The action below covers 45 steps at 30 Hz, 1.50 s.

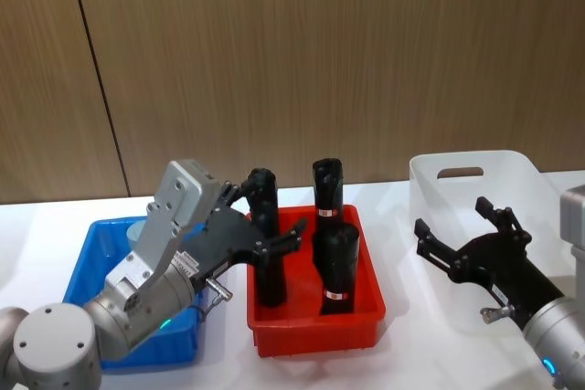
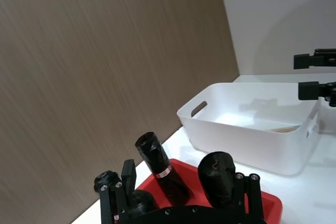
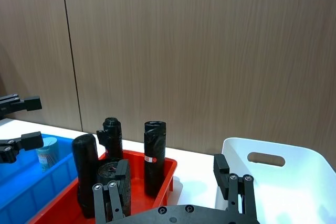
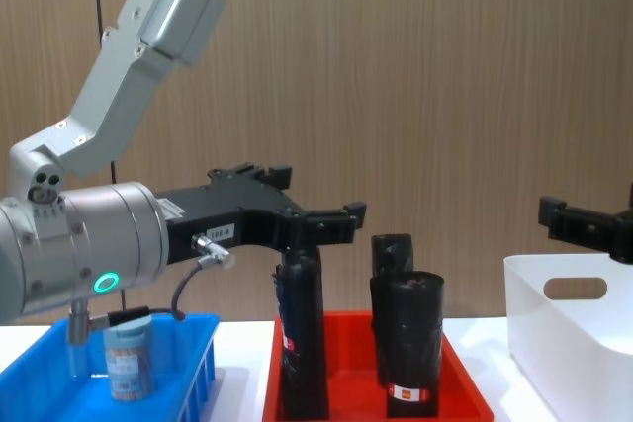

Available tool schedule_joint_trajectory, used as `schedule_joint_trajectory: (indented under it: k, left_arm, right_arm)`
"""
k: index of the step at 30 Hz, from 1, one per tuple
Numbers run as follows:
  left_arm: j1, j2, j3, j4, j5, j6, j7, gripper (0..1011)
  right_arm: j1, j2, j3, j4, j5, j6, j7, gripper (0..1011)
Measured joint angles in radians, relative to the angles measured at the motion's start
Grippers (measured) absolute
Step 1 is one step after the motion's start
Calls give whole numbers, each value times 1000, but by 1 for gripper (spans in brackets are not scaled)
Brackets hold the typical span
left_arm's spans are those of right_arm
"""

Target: Pick the cotton swabs from the blue box and place them into the white box.

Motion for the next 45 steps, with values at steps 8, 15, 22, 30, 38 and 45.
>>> schedule_joint_trajectory:
  k: [8,15,22,30,38,45]
  left_arm:
    - [37,2,8,-47,12,7,110,1004]
    - [68,4,14,-85,23,13,199,1004]
    - [99,5,21,-124,34,19,287,1004]
    - [126,7,26,-158,43,25,367,1004]
    - [132,7,28,-166,45,27,388,1004]
    - [133,6,28,-166,45,27,388,1004]
  right_arm:
    - [0,0,0,0,0,0,0,1001]
    - [0,0,0,0,0,0,0,1002]
    - [0,0,0,0,0,0,0,1002]
    - [0,0,0,0,0,0,0,1002]
    - [0,0,0,0,0,0,0,1002]
    - [0,0,0,0,0,0,0,1002]
